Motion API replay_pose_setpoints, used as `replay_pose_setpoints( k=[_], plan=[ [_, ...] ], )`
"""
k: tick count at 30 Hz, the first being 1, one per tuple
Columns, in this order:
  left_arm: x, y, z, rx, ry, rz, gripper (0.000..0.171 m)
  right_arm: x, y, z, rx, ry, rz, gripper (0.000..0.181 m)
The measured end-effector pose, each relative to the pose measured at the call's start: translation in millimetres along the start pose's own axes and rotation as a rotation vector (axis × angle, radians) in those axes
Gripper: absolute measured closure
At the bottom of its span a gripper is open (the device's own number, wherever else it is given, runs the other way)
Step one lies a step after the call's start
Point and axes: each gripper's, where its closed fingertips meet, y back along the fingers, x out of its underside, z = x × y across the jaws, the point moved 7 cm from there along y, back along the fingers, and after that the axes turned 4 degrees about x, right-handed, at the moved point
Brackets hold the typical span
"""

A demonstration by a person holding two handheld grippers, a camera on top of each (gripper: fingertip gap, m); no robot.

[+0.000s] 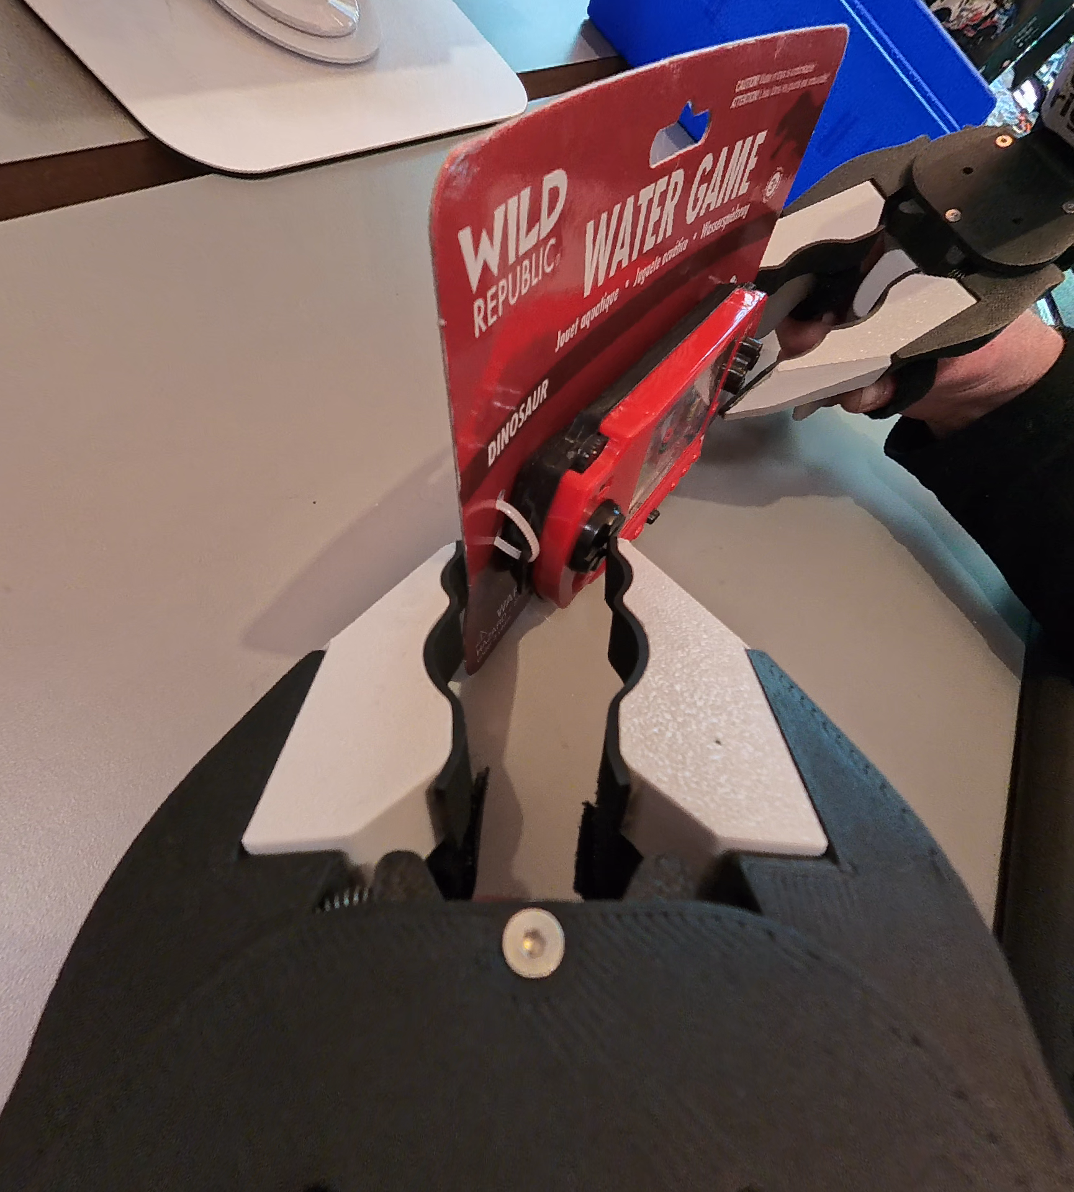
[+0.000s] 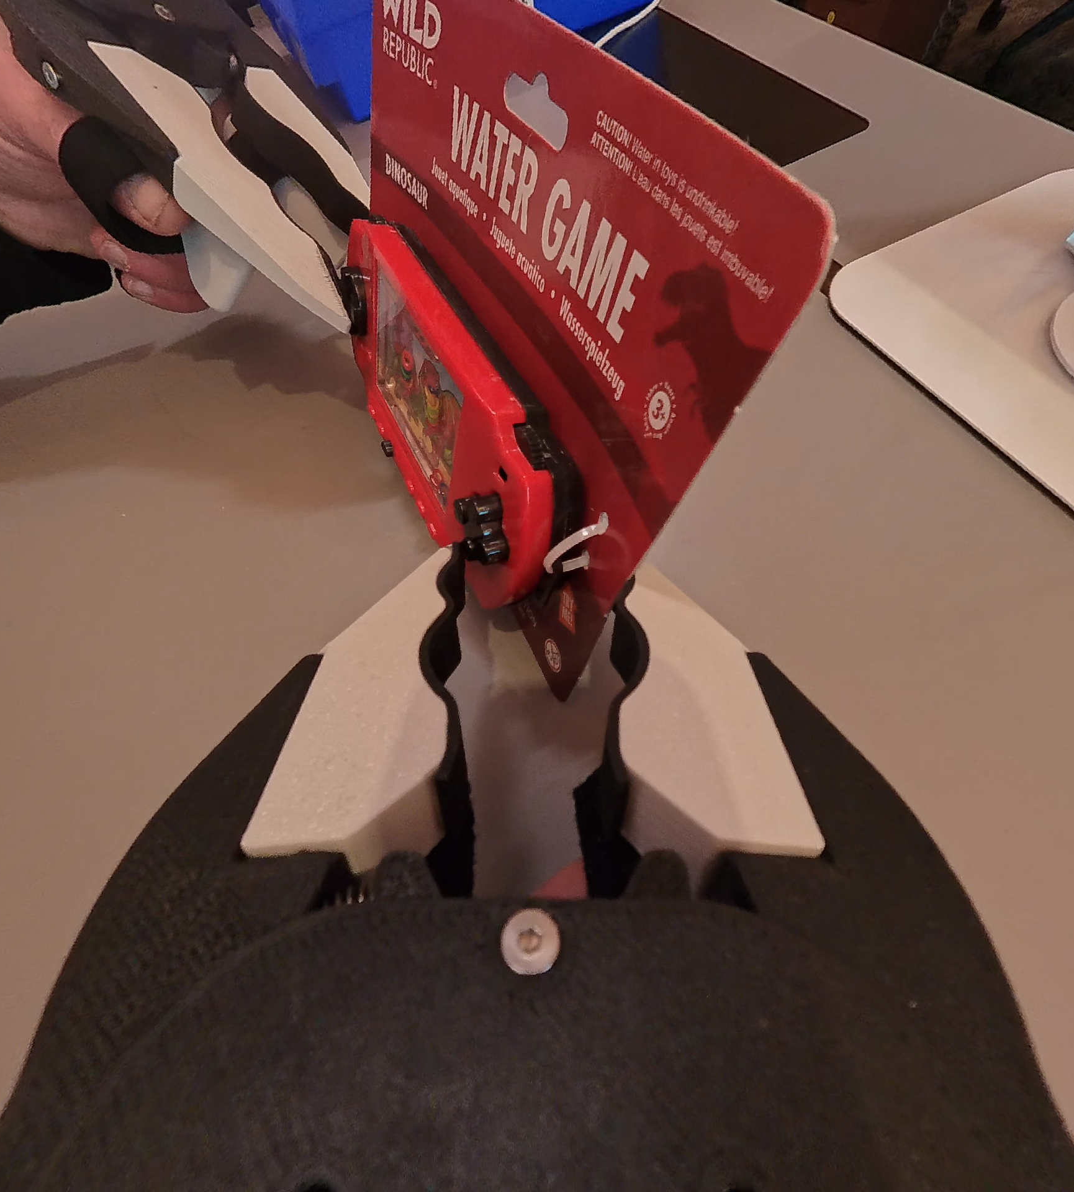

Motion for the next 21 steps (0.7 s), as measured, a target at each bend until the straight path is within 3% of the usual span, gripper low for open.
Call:
replay_pose_setpoints(
  k=[21],
  plan=[
    [7,-11,-7,-0.030,-0.175,-0.092,0.131,2,6,-8,0.030,-0.084,-0.017,0.134]
  ],
)
